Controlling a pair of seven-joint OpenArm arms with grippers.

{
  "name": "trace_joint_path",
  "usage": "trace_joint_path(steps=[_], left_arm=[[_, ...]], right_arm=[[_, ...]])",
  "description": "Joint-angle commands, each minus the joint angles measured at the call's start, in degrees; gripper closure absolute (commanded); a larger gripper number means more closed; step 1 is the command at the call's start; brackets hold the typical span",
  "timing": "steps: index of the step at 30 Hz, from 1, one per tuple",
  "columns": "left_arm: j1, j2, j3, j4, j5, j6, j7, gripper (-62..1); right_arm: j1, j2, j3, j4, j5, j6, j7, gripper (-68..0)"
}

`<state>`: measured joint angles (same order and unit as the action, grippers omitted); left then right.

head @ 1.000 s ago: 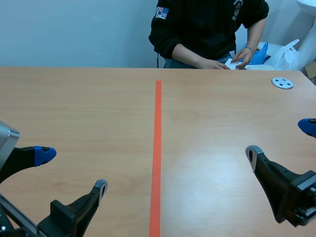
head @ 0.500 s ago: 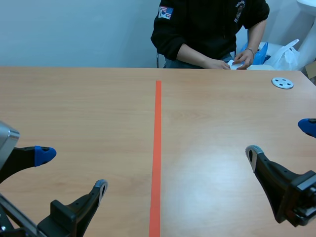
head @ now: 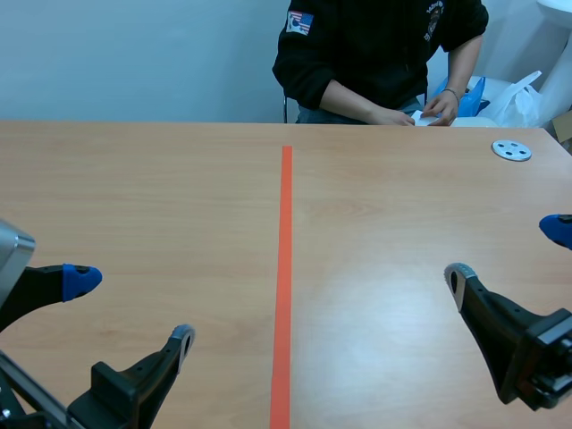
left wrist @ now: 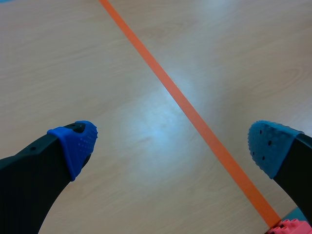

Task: Sort the leaf by its shape. The table is split by an orange tape line. A compound leaf with several leaflets goes to the left side, a simple leaf with one blade goes to the right side. Return to the home posture when a red brick is placed on the table.

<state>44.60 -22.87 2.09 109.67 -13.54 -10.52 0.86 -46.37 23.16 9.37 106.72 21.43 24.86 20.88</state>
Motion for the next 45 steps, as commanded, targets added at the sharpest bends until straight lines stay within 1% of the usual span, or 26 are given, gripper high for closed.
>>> trace_joint_path(steps=[1, 28, 31, 34, 36, 39, 41, 45], left_arm=[[0.0, 0.28, 0.04, 0.59, -0.39, -0.09, -0.83, -62.3], [0.0, 0.28, 0.04, 0.59, -0.31, -0.09, -0.81, -62.3], [0.0, 0.28, 0.04, 0.59, 0.35, -0.13, -0.81, -62.3], [-0.02, 0.28, 0.04, 0.59, 2.4, -0.33, -0.85, -62.3], [-0.02, 0.28, 0.04, 0.59, 2.47, -0.35, -0.87, -62.3], [-0.09, 0.28, 0.04, 0.55, 2.64, -1.27, -1.03, -62.3], [-0.81, 0.28, 0.22, -0.04, 2.67, -2.49, -1.03, -62.3], [-4.2, 0.28, 1.64, -3.72, 2.67, -3.37, -1.05, -62.3]], right_arm=[[0.48, 0.02, 0.83, 0.2, 0.63, 0.0, 0.87, -67.9], [0.48, 0.02, 0.83, 0.2, 0.63, 0.0, 0.87, -67.9], [0.48, 0.02, 0.83, 0.2, 0.63, 0.0, 0.87, -67.9], [0.48, 0.02, 0.85, 0.2, 0.63, 0.0, 0.9, -67.9], [0.48, 0.02, 0.85, 0.2, 0.63, 0.0, 0.9, -67.9], [0.48, 0.02, 0.85, 0.2, 0.63, 0.0, 1.25, -67.9], [0.48, 0.02, 0.85, 0.2, 0.63, 0.0, 1.33, -67.9], [0.48, 0.02, 0.87, 0.2, 0.63, 0.0, 1.33, -67.9]])
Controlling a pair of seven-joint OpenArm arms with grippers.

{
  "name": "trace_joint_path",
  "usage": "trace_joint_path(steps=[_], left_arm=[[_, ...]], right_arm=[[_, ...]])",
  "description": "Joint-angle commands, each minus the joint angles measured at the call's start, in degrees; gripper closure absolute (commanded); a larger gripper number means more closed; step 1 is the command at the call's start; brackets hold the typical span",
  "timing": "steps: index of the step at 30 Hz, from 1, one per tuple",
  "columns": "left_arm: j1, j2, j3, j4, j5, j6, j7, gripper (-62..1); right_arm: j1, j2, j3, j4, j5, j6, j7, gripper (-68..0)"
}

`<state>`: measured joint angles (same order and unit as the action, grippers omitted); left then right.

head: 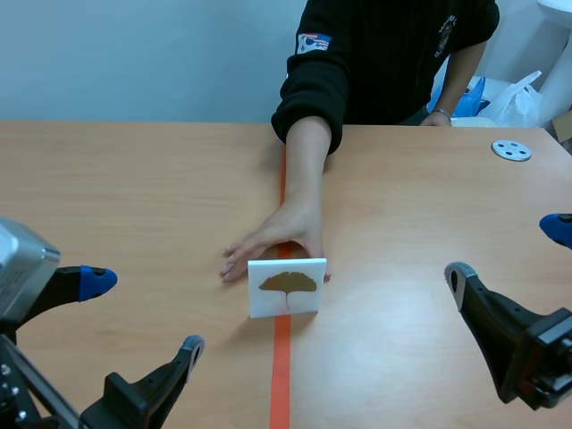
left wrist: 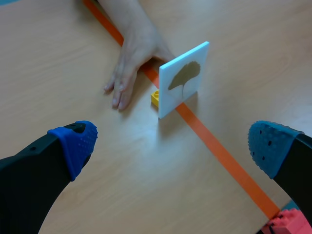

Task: Sort the leaf by its shape. The table is split by an orange tape line. A compound leaf with several leaflets goes to the left side, a simple leaf with one blade goes to the right side. Return to the home posture when a red brick is placed on the table.

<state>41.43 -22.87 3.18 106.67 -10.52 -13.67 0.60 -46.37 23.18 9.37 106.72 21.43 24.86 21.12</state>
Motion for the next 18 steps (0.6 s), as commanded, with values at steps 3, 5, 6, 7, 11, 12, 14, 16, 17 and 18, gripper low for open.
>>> trace_joint_path(steps=[3, 5, 6, 7, 11, 12, 14, 16, 17, 18], left_arm=[[-4.39, 0.31, 1.73, -4.63, -0.35, -0.92, -1.51, -62.3], [-6.71, 0.31, 2.54, -7.45, -0.33, -1.29, -2.78, -62.3], [-7.91, 0.31, 2.93, -8.9, -0.31, -1.53, -3.61, -62.3], [-9.07, 0.31, 3.3, -10.32, -0.04, -2.08, -4.48, -62.3], [-13.84, 0.31, 5.77, -15.8, 2.78, -2.84, -8.94, -62.3], [-15.13, 0.31, 6.6, -17.18, 3.19, -3.13, -9.97, -62.3], [-17.75, 0.31, 8.39, -19.87, 4.46, -3.8, -11.65, -62.3], [-20.46, 0.31, 10.51, -22.6, 4.66, -3.85, -13.05, -62.3], [-21.79, 0.33, 11.56, -24.09, 4.87, -3.85, -13.77, -62.3], [-23.21, 0.42, 12.61, -25.59, 5.35, -3.85, -14.43, -62.3]], right_arm=[[0.48, 0.0, 1.2, 0.2, 0.63, 0.02, 1.31, -67.9], [0.48, 0.0, 1.62, 0.2, 0.63, 0.02, 1.53, -67.9], [0.48, 0.0, 1.84, 0.2, 0.63, 0.02, 1.75, -67.9], [0.48, 0.0, 2.1, 0.2, 0.63, 0.02, 1.75, -67.9], [0.5, 0.0, 2.97, 0.2, 0.63, 0.02, 2.38, -67.9], [0.5, 0.0, 3.13, 0.2, 0.63, 0.02, 2.38, -67.9], [0.5, 0.0, 3.34, 0.2, 0.63, 0.0, 2.38, -67.9], [0.5, 0.0, 3.5, 0.2, 0.63, 0.0, 2.38, -67.9], [0.5, 0.0, 3.5, 0.2, 0.63, 0.0, 2.38, -67.9], [0.5, 0.0, 3.5, 0.2, 0.63, 0.0, 2.38, -67.9]])
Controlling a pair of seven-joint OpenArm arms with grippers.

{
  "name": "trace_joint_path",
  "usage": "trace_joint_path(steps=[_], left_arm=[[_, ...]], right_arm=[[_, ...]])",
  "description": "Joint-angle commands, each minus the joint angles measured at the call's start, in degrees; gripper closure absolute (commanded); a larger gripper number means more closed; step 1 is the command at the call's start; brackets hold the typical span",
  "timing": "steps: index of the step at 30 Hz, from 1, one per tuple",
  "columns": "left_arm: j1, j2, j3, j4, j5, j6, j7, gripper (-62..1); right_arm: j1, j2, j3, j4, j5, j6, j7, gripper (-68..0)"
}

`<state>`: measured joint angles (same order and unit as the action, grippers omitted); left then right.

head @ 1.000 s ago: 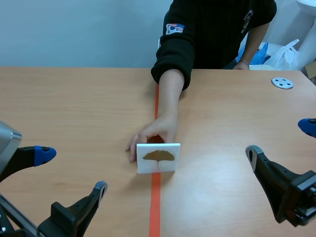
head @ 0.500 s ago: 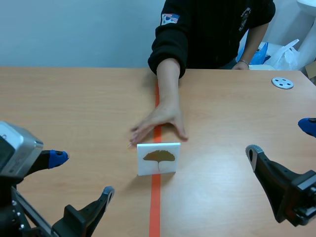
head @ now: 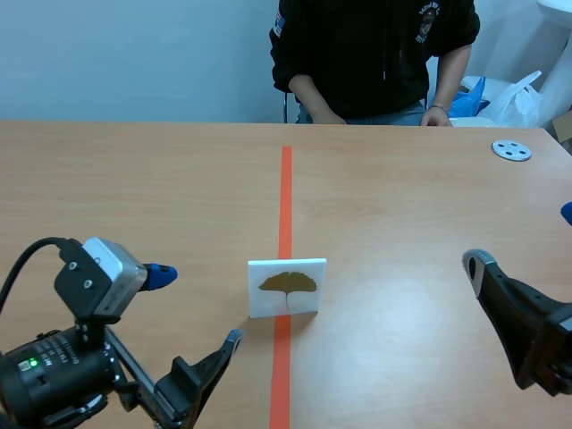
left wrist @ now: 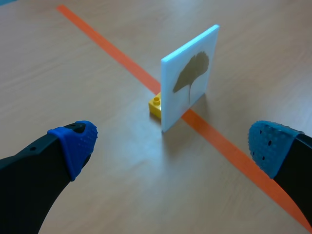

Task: Sort the leaf by its shape. The table is split by an orange tape line. A compound leaf with several leaflets goes to the left side, a simple leaf with one blade goes to the right side. Return to the home posture when a red brick is placed on the table.

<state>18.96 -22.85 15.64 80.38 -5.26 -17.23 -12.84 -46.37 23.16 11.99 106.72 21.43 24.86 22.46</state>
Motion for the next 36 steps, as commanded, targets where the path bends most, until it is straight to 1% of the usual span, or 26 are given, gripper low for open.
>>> trace_joint_path(steps=[1, 3, 10, 13, 14, 18, 22, 25, 29, 34, 36], left_arm=[[-2.12, 0.66, 1.07, -0.85, 0.76, -0.28, -1.42, -62.3], [-5.03, 1.57, 2.51, -4.22, 2.12, -0.26, -2.58, -62.3], [-14.01, 5.49, 7.61, -14.73, 2.27, -0.26, -6.03, -62.3], [-17.16, 7.1, 9.79, -18.67, 4.52, -0.26, -8.37, -62.3], [-18.08, 7.65, 10.6, -19.85, 4.7, -0.24, -8.87, -62.3], [-21.51, 9.86, 13.44, -24.44, 4.72, 0.39, -9.77, -62.3], [-24.06, 11.74, 14.91, -28.63, 5.35, 2.69, -9.97, -62.3], [-24.87, 12.02, 15.28, -30.42, 5.55, 2.75, -10.27, -62.3], [-24.63, 11.89, 15.28, -30.56, 5.55, 2.75, -10.54, -44.1], [-24.55, 11.85, 15.28, -30.53, 5.55, 2.75, -10.73, -27.0], [-24.55, 11.87, 15.28, -30.49, 5.53, 2.73, -10.73, -21.7]], right_arm=[[0.5, 0.02, 0.87, 0.2, 0.63, 0.0, 1.05, -67.9], [0.5, 0.0, 0.87, 0.2, 0.63, 0.0, 1.07, -67.9], [0.5, 0.0, 0.87, 0.2, 0.63, 0.0, 1.07, -67.9], [0.5, 0.0, 0.87, 0.2, 0.63, 0.0, 1.38, -67.9], [0.5, 0.0, 0.87, 0.2, 0.63, 0.0, 1.49, -67.9], [0.52, 0.0, 0.87, 0.2, 0.63, 0.0, 1.92, -67.9], [0.5, 0.0, 0.87, 0.2, 0.63, 0.0, 1.99, -67.9], [0.5, 0.0, 0.87, 0.2, 0.63, 0.0, 2.16, -67.9], [0.5, 0.0, 0.87, 0.2, 0.63, 0.0, 2.32, -67.9], [0.5, 0.0, 0.87, 0.2, 0.63, 0.02, 2.34, -67.9], [0.5, 0.0, 0.87, 0.2, 0.63, 0.02, 2.34, -67.9]])
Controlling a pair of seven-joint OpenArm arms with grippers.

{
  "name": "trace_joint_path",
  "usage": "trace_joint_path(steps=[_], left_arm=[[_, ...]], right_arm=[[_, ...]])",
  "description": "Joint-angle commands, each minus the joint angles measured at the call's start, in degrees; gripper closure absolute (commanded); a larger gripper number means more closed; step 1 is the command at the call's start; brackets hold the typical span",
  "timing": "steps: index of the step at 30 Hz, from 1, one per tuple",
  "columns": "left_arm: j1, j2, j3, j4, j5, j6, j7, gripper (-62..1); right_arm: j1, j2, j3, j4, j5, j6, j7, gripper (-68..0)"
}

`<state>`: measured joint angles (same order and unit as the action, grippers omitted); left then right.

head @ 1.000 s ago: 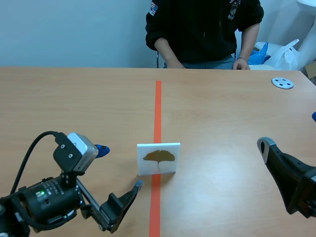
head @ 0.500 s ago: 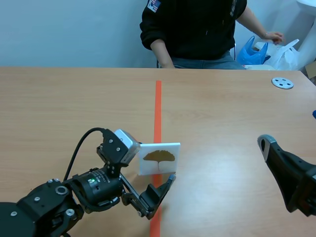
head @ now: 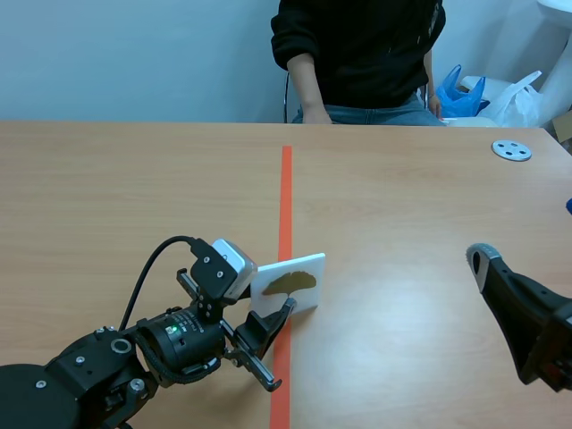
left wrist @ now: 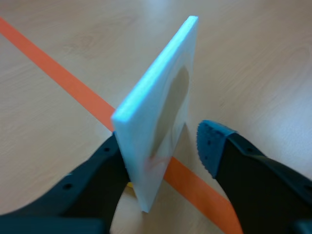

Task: Sort the leaf by its shape. The table is split by an orange tape line. A compound leaf with several leaflets goes to the left side, a simple leaf with one blade goes to the right side. Return to the home posture when a red brick is placed on the table.

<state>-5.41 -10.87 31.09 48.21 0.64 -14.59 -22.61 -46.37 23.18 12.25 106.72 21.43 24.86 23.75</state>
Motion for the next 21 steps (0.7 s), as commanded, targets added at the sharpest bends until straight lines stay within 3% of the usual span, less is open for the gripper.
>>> trace_joint_path(steps=[1, 9, 15, 19, 21], left_arm=[[-0.17, -0.11, -0.17, 1.68, -0.37, 0.09, -0.96, -19.7], [-0.13, -0.28, -0.26, 2.38, -0.35, 0.07, -0.7, -4.5], [2.23, -1.44, -1.31, 7.96, 0.85, 0.07, -0.26, -3.8], [5.81, -3.13, -4.63, 15.91, -0.11, 0.09, 0.72, -3.8], [7.26, -4.17, -7.04, 19.63, -2.1, 0.13, 2.64, -3.8]], right_arm=[[0.5, -0.02, 0.61, 0.2, 0.63, 0.02, 1.05, -67.9], [0.5, -0.02, 0.61, 0.2, 0.63, 0.02, 1.05, -67.9], [0.5, -0.02, 0.61, 0.2, 0.63, 0.02, 1.07, -67.9], [0.5, -0.02, 0.61, 0.2, 0.63, 0.02, 1.09, -67.9], [0.5, -0.02, 0.61, 0.2, 0.63, 0.02, 1.16, -67.9]])
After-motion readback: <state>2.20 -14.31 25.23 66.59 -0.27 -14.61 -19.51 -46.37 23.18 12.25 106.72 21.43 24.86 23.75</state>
